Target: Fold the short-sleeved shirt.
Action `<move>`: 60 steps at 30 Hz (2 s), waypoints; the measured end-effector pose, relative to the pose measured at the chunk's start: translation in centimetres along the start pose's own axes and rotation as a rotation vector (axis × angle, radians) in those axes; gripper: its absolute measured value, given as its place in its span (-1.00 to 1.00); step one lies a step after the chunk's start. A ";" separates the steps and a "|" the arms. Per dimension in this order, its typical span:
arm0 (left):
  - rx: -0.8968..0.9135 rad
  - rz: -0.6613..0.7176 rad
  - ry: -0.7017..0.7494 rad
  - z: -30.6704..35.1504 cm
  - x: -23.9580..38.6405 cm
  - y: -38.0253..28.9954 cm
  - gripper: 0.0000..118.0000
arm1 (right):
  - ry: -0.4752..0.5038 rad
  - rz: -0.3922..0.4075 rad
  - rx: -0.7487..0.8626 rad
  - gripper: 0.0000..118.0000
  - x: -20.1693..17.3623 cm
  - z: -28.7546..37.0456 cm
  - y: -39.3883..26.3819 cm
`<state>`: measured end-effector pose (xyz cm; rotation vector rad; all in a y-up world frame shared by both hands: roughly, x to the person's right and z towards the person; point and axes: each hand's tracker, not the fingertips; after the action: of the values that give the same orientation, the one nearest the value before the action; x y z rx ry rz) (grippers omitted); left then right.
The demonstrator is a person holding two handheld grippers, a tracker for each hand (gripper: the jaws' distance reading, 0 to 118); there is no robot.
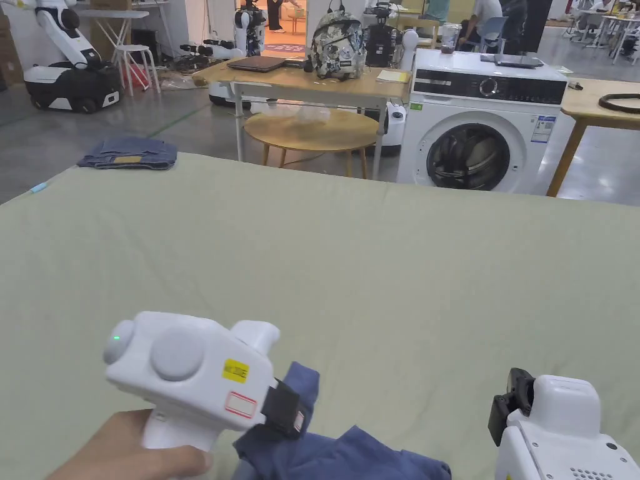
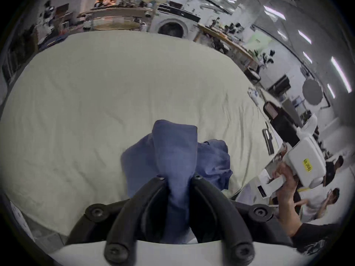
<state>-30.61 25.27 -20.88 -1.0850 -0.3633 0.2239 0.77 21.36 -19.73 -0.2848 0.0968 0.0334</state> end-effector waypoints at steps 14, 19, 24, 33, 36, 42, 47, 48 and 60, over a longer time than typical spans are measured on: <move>-0.127 0.039 0.030 -12.0 7.3 -1.0 -0.85 | -0.042 -0.012 -0.019 -1.00 1.6 0.4 -0.5; -0.114 0.109 0.018 -12.9 6.8 -1.1 -0.56 | -0.042 -0.015 -0.031 -1.00 1.5 0.2 -0.7; -0.096 0.150 -0.134 -11.0 5.8 -1.1 -0.47 | -0.034 -0.009 -0.037 -1.00 1.2 0.2 -0.8; -0.010 0.164 -0.291 -8.4 2.2 -0.4 -0.90 | -0.038 -0.014 -0.041 -1.00 1.4 0.3 -0.9; -0.050 0.217 -0.338 -11.5 1.6 -0.8 -0.92 | -0.040 -0.015 -0.044 -1.00 1.6 0.4 -0.9; -0.130 0.306 -0.465 -17.9 2.2 -2.2 -0.99 | -0.046 -0.009 -0.048 -1.00 1.9 0.4 -1.0; -0.126 0.295 -0.401 -20.2 2.4 -3.3 -1.00 | -0.051 -0.016 -0.050 -1.00 2.1 0.4 -1.1; -0.121 0.297 -0.398 -19.9 2.7 -3.6 -1.00 | -0.051 -0.019 -0.049 -1.00 2.1 0.4 -1.1; 0.210 0.133 -0.255 -9.9 0.0 -3.4 -1.00 | -0.025 -0.013 -0.023 -1.00 0.4 -0.9 -0.6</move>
<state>-26.67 15.61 -21.95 -0.8752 -0.4851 0.5107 1.15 20.54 -20.48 -0.3081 0.0696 0.0250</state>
